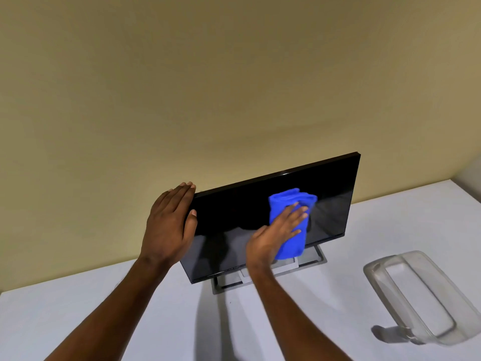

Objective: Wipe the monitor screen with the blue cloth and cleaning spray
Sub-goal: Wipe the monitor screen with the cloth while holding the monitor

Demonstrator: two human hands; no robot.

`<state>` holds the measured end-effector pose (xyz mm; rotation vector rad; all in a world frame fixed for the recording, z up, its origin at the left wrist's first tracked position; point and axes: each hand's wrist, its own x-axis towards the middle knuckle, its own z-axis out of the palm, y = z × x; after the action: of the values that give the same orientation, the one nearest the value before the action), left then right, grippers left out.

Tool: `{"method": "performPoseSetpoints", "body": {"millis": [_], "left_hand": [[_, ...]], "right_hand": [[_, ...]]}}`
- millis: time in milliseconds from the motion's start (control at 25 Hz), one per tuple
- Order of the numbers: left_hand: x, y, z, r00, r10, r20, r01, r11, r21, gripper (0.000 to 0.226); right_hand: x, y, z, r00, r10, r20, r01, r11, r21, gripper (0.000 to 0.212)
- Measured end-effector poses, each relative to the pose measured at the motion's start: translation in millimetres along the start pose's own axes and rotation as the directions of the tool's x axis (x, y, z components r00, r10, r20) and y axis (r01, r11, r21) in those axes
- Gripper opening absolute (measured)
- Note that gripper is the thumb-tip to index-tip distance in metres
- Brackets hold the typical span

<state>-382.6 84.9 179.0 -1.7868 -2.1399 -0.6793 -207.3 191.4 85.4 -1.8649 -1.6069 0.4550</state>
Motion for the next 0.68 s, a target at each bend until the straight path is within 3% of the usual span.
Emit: {"method": "performPoseSetpoints", "body": {"millis": [80, 160, 280, 360, 440, 520, 600, 680], "left_hand": [[0, 0, 0, 1.0, 0.0, 0.001, 0.0, 1.0, -0.008, 0.057], [1, 0, -1, 1.0, 0.002, -0.001, -0.002, 1.0, -0.013, 0.056], [1, 0, -1, 1.0, 0.002, 0.012, -0.001, 1.0, -0.018, 0.056], [1, -1, -2, 1.0, 0.009, 0.015, -0.009, 1.0, -0.023, 0.056], [1, -1, -3, 1.0, 0.026, 0.013, -0.026, 0.999, -0.021, 0.055], [2, -1, -3, 0.999, 0.033, 0.013, -0.033, 0.999, -0.02, 0.056], [1, -1, -4, 0.999, 0.029, 0.013, -0.029, 0.999, -0.022, 0.056], [0, 0, -5, 1.0, 0.021, 0.017, -0.02, 1.0, -0.021, 0.056]], "right_hand": [[-40, -17, 9, 0.98, -0.197, 0.027, 0.197, 0.98, 0.001, 0.106], [-71, -22, 18, 0.899, -0.436, 0.043, 0.438, 0.899, -0.027, 0.104], [-92, -4, 34, 0.628, -0.763, 0.154, 0.778, 0.608, -0.161, 0.108], [-80, 20, 39, 0.36, -0.889, 0.281, 0.932, 0.328, -0.155, 0.112], [-48, 49, 32, 0.051, -0.919, 0.392, 0.983, -0.023, -0.181, 0.096], [-3, 73, 18, -0.185, -0.875, 0.448, 0.951, -0.275, -0.144, 0.085], [39, 89, -2, -0.33, -0.811, 0.483, 0.899, -0.426, -0.101, 0.07], [78, 101, -22, -0.399, -0.759, 0.515, 0.852, -0.514, -0.097, 0.067]]}}
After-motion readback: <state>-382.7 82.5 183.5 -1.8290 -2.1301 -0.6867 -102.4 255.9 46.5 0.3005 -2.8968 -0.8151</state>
